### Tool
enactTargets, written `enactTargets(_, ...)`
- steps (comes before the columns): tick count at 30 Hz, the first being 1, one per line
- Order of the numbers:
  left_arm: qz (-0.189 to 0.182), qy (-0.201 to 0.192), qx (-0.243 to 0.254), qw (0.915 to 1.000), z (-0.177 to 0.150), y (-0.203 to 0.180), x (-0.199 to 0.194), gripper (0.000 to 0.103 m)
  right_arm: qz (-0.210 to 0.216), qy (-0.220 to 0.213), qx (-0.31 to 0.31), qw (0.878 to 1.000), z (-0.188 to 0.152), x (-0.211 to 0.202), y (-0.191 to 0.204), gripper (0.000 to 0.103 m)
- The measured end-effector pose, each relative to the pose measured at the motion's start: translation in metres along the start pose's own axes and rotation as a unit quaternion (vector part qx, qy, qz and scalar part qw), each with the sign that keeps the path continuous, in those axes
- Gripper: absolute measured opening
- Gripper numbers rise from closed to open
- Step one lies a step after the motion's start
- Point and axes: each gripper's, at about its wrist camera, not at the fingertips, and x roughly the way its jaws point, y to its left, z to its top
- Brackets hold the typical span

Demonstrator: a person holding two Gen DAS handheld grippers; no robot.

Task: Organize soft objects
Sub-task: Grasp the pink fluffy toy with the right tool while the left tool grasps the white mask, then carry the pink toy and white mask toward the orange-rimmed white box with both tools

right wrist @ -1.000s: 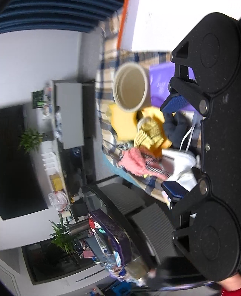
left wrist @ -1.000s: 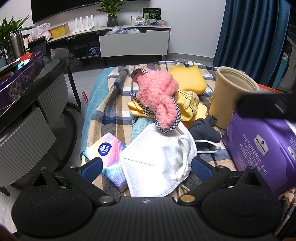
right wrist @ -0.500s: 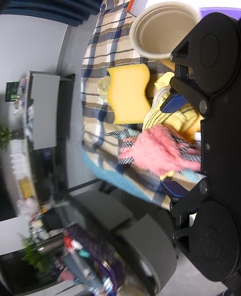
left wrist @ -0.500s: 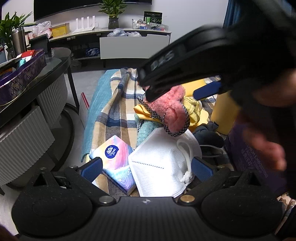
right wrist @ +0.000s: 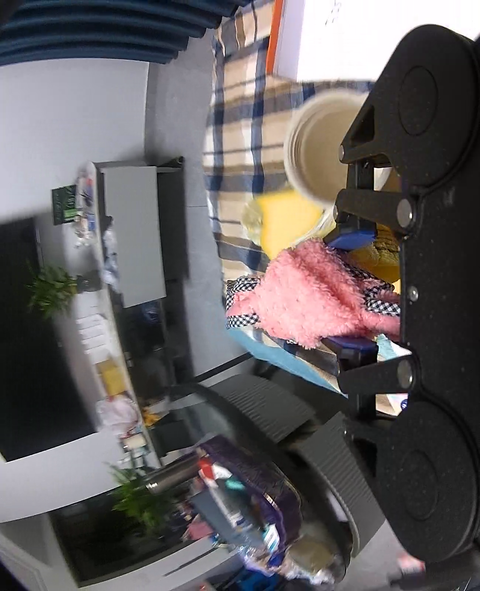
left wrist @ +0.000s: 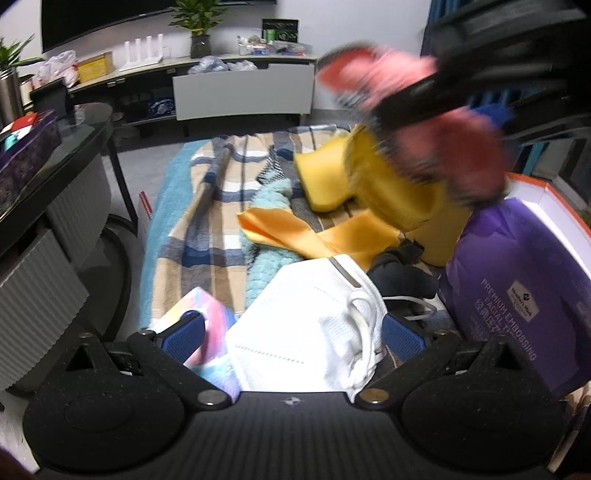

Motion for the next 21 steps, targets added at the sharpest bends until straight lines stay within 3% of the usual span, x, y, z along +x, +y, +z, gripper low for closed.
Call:
enactTargets(4,0.004,0.009,0.015,0.9998,0.000,-0.007,0.012,0.103,0.001,-0.002,0.013,1.000,-0.009,-0.023,-0.016,0.056)
enactTargets(7,0.015,0.008,0.033,0.9993,-0.001,-0.014,0.013,0.095,-0.004,-0.006,0.009,1.000,-0.016,-0.031,-0.021,0.056)
enactTargets(11,0.029,-0.002,0.028,0.9992,-0.001,-0.011,0.007,0.070,0.003,-0.009,0.017,1.000,-0.023,-0.038,-0.026,0.056)
enactTargets(13,0.018,-0.008,0.009,0.9998,0.001,-0.005,0.001,0.065,0.007,-0.013,0.017,1.000,-0.026,-0.042,-0.027,0.056)
enactTargets(14,0.014,-0.011,0.001,0.9998,0.002,-0.002,-0.003,0.056,0.009,-0.014,0.015,1.000,-0.026,-0.044,-0.026,0.056)
enactTargets(21,0.024,-0.052,-0.042,0.9975,0.015,0.006,-0.037,0.052,0.013,-0.030,0.013,0.999,-0.030,-0.059,-0.029,0.056)
